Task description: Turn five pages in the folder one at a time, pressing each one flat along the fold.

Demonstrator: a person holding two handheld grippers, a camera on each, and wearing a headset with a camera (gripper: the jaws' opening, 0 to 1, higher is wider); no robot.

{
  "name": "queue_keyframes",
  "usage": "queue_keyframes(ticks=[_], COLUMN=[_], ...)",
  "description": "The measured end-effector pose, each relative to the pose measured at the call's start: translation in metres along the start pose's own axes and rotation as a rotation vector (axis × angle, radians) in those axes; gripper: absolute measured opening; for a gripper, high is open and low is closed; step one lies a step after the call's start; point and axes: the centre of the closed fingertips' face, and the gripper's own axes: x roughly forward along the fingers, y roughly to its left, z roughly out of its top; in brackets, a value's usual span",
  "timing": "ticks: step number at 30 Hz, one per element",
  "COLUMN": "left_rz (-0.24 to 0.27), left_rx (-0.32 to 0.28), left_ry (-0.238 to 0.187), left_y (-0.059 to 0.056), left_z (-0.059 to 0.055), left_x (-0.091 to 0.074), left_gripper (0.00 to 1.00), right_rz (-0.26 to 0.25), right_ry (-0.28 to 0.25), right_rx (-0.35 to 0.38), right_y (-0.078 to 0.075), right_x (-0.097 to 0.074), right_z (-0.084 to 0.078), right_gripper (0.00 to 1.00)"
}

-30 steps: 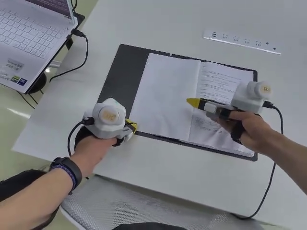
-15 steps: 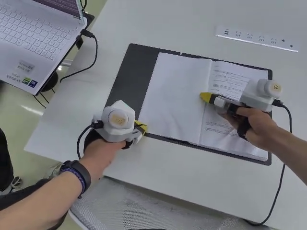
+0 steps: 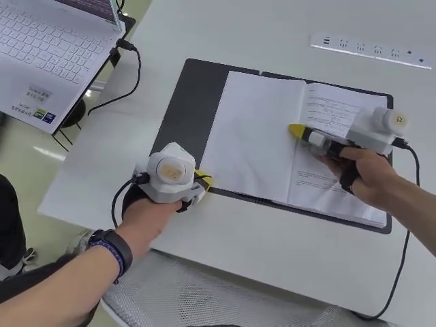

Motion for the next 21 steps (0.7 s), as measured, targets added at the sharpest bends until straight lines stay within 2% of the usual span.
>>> queue_keyframes(ticks=[6,8,17,21], left_rz=[-0.002,-0.002,0.000,0.000], left_rx=[-0.001,0.000,-0.001,-0.005], left_ry=[0.001,0.002,0.001,-0.003], left_y=[0.000,0.000,0.001,0.001], left_z=[0.000,0.000,0.000,0.000], left_x=[0.000,0.000,0.000,0.000], left_gripper=[0.00,0.00,0.00,0.00], right_rz=[-0.006,-0.008,-0.006,-0.011], right_ry=[-0.007,-0.012,-0.023,-0.039], right_rx=[0.004,0.007,0.013,0.021], right_y=[-0.003,-0.011,-0.009,-0.018], right_x=[0.003,0.005,0.010,0.014], right_z=[0.003,0.007,0.012,0.018], right_gripper=[0.00,0.00,0.00,0.00])
